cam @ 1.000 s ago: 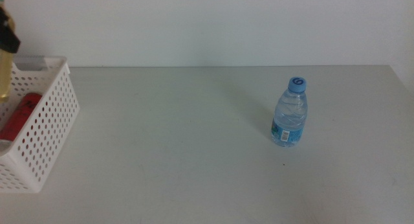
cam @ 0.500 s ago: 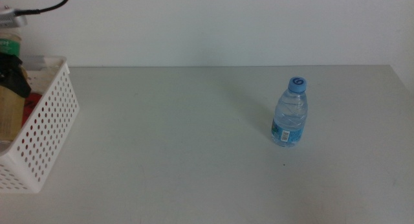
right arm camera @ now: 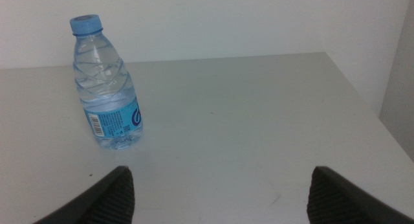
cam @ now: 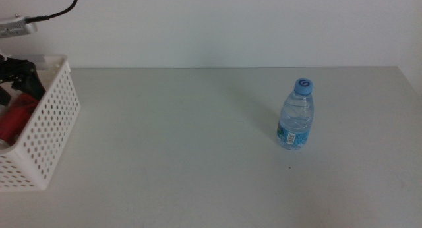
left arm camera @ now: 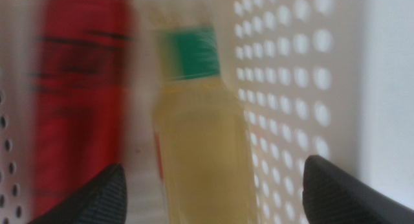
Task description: Use arms to grab the bottles and put them into the dustbin to the left of the table.
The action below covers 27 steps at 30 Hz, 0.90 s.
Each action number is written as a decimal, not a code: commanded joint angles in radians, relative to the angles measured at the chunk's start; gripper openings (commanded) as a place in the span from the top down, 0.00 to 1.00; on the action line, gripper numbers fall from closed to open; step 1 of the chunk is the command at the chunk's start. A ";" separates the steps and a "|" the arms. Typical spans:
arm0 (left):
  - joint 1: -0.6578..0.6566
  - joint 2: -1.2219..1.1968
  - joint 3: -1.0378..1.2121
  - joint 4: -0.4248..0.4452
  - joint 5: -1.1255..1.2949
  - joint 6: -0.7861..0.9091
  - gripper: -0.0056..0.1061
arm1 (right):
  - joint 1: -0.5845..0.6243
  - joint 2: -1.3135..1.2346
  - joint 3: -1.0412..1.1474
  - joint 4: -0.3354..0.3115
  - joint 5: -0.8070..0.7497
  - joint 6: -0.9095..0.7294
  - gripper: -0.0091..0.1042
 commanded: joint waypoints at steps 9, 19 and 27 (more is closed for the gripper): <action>-0.045 -0.192 -0.035 -0.098 0.035 -0.061 0.11 | -0.004 -0.021 -0.010 -0.009 -0.079 -0.012 0.09; -0.285 -0.413 0.046 -0.149 -0.188 0.000 0.11 | -0.004 -0.021 -0.010 -0.009 -0.079 -0.012 0.09; -0.471 -0.657 0.300 -0.121 -0.286 0.022 0.11 | -0.004 -0.021 -0.010 -0.009 -0.079 -0.012 0.09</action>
